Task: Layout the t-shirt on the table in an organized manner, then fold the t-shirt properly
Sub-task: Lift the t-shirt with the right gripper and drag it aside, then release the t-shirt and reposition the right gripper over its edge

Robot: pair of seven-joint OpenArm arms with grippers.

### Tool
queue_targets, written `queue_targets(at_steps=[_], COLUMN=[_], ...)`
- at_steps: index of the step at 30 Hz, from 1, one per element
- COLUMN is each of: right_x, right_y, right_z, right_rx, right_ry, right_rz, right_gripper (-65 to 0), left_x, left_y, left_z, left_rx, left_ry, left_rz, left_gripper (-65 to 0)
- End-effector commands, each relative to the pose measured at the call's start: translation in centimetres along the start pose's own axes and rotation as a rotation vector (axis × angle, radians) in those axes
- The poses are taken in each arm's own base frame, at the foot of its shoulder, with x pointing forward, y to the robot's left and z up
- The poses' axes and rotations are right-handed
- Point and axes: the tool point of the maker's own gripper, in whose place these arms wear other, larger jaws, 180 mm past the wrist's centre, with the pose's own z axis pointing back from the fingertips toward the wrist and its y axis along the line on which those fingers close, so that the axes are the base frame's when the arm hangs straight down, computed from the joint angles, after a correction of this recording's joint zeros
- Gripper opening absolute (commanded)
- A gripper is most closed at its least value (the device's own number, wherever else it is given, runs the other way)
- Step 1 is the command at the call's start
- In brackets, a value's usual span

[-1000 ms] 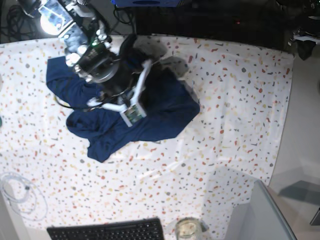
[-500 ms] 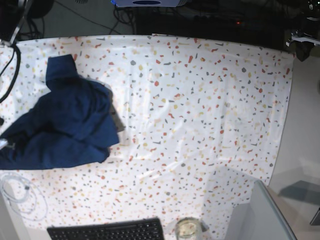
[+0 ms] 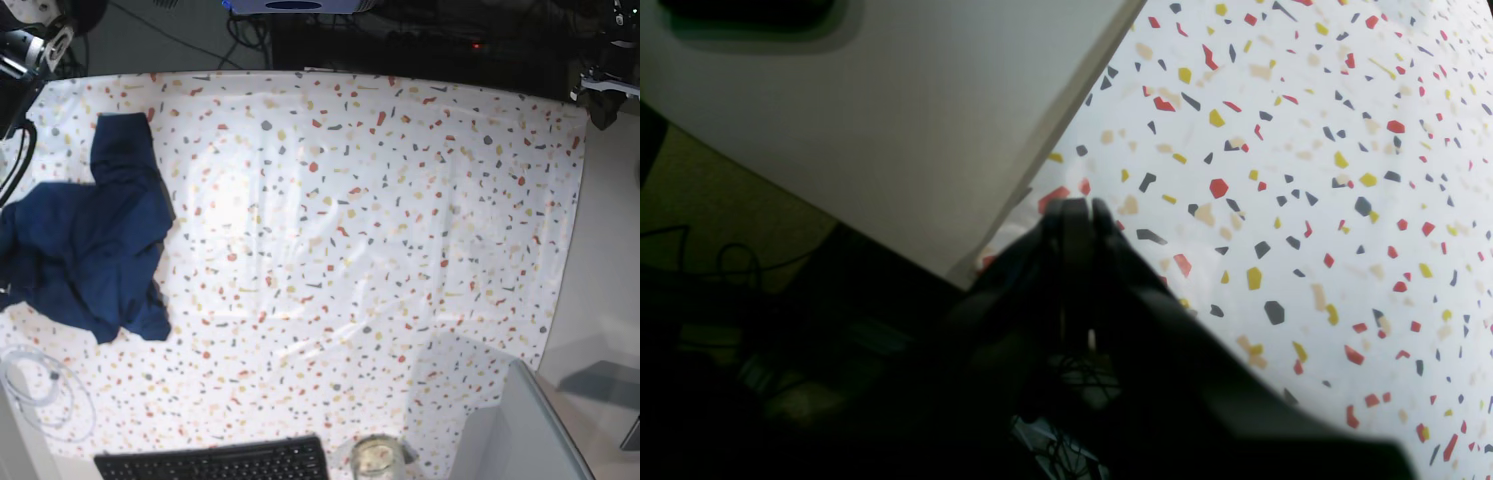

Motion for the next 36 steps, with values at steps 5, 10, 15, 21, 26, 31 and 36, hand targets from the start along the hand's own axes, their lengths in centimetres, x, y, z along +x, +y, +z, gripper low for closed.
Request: queue_targets(at_steps=[5, 10, 15, 21, 26, 31, 36], right_x=[1.7, -3.0, -5.5, -6.9, -8.2, -8.1, -9.1], right_y=[3.0, 14.4, 18.8, 19.0, 18.8, 16.1, 11.0], right_z=[4.3, 6.5, 4.6, 2.3, 2.0, 5.0, 8.2], right_rx=[0.038, 0.319, 0.398, 0.356, 0.350, 0.304, 0.205], right_ry=[-0.139, -0.084, 0.020, 0.060, 0.071, 0.000, -0.032], right_rz=[0.030, 0.259, 0.225, 0.139, 0.129, 0.128, 0.130], right_gripper=[-3.2, -3.2, -3.2, -10.2, -57.9, -64.7, -65.0], left_x=[0.5, -1.2, -1.9, -2.1, -1.9, -2.1, -4.1], left_y=[-1.0, -2.3, -2.9, -2.7, -2.9, -6.5, -13.2], left_z=[-0.5, -1.4, -1.4, -1.2, -1.2, -1.9, -2.6], left_rx=[-0.002, 0.012, 0.010, 0.013, 0.007, -0.086, -0.260], left_ry=[0.004, 0.039, 0.041, 0.049, 0.044, 0.047, 0.079], left_rz=[-0.161, -0.240, -0.221, -0.225, -0.227, -0.272, -0.300], left_gripper=[-65.0, -65.0, -51.7, -36.0, -35.9, -36.0, -36.0])
